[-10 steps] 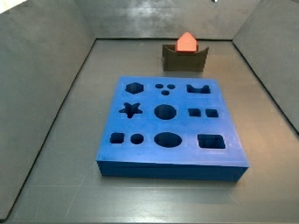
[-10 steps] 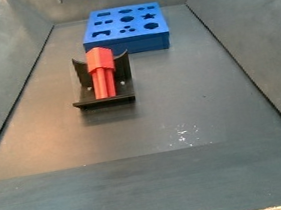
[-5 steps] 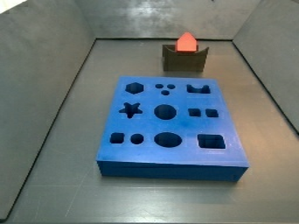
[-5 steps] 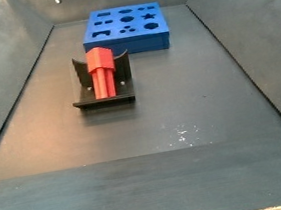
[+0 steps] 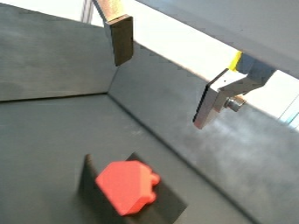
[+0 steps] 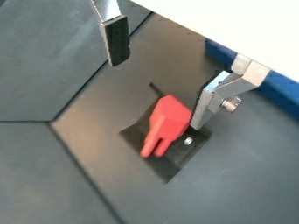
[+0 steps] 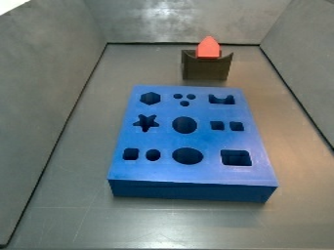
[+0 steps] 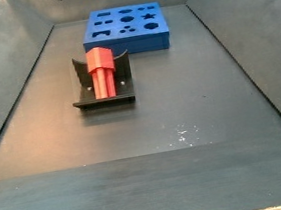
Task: Pick up the 3 prong object. Move up. Rotate the 3 prong object. Place the 3 prong object on the fixture. Regrasp the 3 prong object. Move to above the board. Insert the 3 prong object.
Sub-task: Regrasp the 3 prong object.
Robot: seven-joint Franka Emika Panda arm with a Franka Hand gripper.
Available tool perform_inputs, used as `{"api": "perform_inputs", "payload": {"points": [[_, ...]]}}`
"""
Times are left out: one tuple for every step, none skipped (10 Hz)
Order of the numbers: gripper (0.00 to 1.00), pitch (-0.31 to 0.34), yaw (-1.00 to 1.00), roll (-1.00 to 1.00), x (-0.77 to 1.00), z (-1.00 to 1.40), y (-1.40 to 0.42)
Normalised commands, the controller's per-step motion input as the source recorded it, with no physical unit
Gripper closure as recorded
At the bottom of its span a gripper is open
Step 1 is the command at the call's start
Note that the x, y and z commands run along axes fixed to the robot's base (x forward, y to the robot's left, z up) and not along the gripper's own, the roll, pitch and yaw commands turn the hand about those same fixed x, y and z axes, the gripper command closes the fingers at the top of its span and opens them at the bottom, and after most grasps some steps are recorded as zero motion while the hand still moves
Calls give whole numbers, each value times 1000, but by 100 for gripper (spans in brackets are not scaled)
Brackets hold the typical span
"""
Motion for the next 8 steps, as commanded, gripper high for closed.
{"api": "perform_inputs", "payload": {"points": [[0, 40, 30, 1000, 66, -12, -34], [0, 65, 37, 1000, 77, -16, -36], [0, 108, 56, 1000, 93, -20, -39], [0, 139, 76, 918, 98, -21, -42], [0, 143, 88, 794, 100, -19, -47], [0, 144, 126, 487, 106, -24, -48], [0, 143, 142, 363, 106, -25, -51], [0, 110, 121, 114, 40, -1000, 74]]}}
